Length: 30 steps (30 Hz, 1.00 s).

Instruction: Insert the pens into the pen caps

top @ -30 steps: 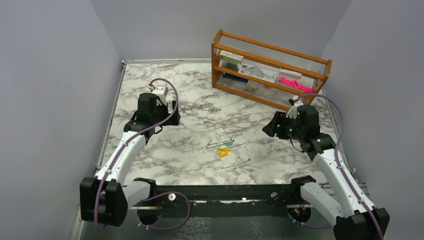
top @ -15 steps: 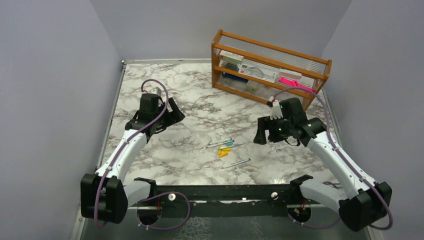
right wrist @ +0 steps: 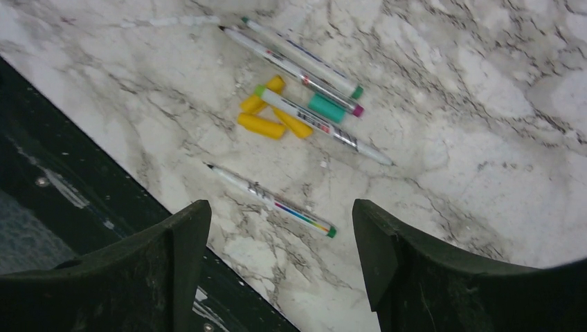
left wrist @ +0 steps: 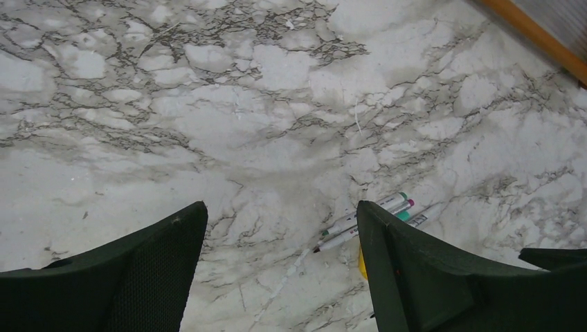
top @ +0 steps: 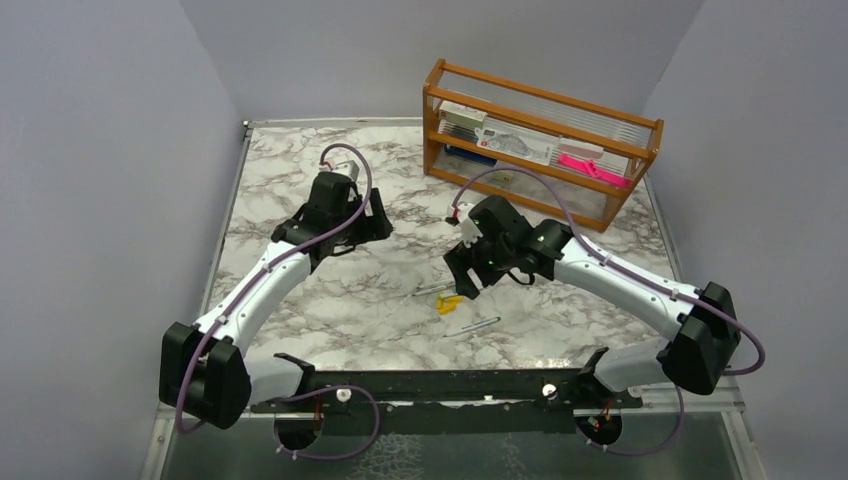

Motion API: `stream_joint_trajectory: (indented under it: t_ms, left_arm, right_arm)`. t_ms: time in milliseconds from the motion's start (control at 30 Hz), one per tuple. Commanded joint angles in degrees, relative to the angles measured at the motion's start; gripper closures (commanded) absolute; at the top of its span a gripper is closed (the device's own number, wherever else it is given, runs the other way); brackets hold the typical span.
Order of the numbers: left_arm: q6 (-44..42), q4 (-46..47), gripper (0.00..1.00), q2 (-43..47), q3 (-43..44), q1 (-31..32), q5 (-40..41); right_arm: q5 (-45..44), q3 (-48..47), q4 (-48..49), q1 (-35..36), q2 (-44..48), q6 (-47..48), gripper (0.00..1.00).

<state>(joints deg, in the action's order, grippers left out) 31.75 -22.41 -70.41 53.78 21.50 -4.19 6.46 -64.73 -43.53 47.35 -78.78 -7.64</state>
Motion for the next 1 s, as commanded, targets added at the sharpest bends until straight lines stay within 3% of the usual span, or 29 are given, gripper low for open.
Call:
stream_joint_trajectory:
  t_ms: [0, 233, 500, 600, 667, 767, 867, 967]
  left_arm:
    - [-1.0, -4.1, 0.18, 2.5, 1.2, -0.1, 3.8]
    - [0.3, -6.5, 0.17, 7.3, -1.8, -0.2, 4.1]
    - [-0.8, -6.8, 0.18, 4.2, -0.1, -0.2, 4.4]
    - [-1.8, -6.6, 0.26, 1.7, 1.9, 0.3, 3.4]
    - [-2.9, -6.6, 0.32, 0.7, 2.5, 1.0, 3.3]
    - [-4.2, -7.0, 0.33, 0.2, 2.8, 1.5, 3.8]
    - [-7.5, -9.2, 0.31, 0.6, 4.8, 1.5, 5.5]
    - [-10.9, -13.2, 0.17, 0.0, 7.9, 1.4, 10.1]
  right_arm:
    - [-6.1, 1.9, -2.9, -0.3, 0.9, 1.1, 0.25]
    - [-3.3, 4.2, -2.7, -0.2, -1.8, 4.3, 0.25]
    - [-3.0, -3.2, -9.4, 0.3, -7.7, 4.5, 0.25]
    - [-3.5, -3.6, -9.2, 0.3, -7.9, 3.2, 0.3]
    - [-3.8, -3.5, -8.7, 0.3, -7.3, 1.6, 0.42]
    - [-3.4, -3.7, -7.5, 0.3, -5.4, -1.0, 0.49]
    - [-2.0, -4.3, -5.5, 0.2, -3.8, -3.9, 0.47]
    - [1.7, -3.1, -1.3, 0.2, -3.2, -7.1, 0.33]
